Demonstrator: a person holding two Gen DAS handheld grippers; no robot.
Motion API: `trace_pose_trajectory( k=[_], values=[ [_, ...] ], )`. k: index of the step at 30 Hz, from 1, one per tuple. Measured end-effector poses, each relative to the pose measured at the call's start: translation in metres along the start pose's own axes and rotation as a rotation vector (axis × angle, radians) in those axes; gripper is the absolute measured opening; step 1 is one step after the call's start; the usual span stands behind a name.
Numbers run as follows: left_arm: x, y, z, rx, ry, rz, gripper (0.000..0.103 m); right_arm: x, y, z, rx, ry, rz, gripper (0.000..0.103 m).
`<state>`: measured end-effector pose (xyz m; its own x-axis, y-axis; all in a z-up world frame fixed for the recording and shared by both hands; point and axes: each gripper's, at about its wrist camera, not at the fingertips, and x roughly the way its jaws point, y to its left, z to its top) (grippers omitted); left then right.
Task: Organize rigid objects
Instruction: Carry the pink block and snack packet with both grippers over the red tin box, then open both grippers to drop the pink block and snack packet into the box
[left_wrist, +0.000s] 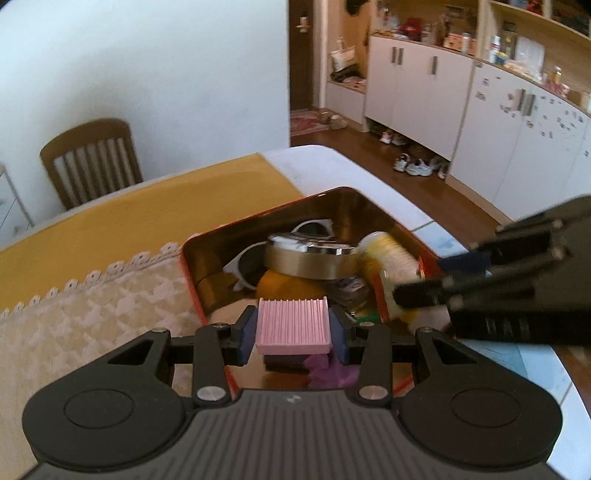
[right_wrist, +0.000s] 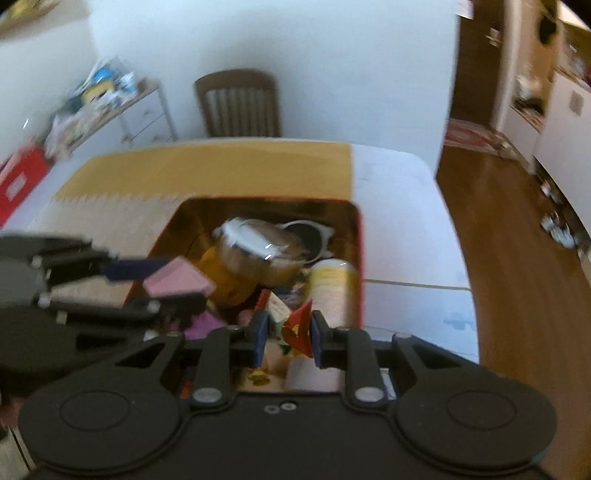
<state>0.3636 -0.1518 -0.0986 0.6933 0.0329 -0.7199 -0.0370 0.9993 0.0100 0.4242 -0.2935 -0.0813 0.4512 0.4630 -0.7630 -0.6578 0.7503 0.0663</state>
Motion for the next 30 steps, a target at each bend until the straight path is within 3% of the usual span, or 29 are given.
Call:
trace_pose_trajectory(
  k=[4,12,22,30],
  values=[
    [0.004,0.001,0.003,-0.010,0.004,0.003,0.040,0.007,0.010,-0.002,-0.059,0.015,0.018,0.023],
    [0.012,0.003,0.004,-0.042,0.033,0.001,0.041,0.012,0.004,-0.004,-0.031,0.044,0.043,0.026],
    [0.006,0.002,0.003,-0.055,0.052,0.028,0.042,0.004,0.003,-0.007,0.006,0.045,0.059,0.035],
    [-0.016,0.005,0.002,-0.086,0.022,0.022,0.044,-0.012,0.007,-0.006,0.037,0.012,0.063,0.044]
  ],
)
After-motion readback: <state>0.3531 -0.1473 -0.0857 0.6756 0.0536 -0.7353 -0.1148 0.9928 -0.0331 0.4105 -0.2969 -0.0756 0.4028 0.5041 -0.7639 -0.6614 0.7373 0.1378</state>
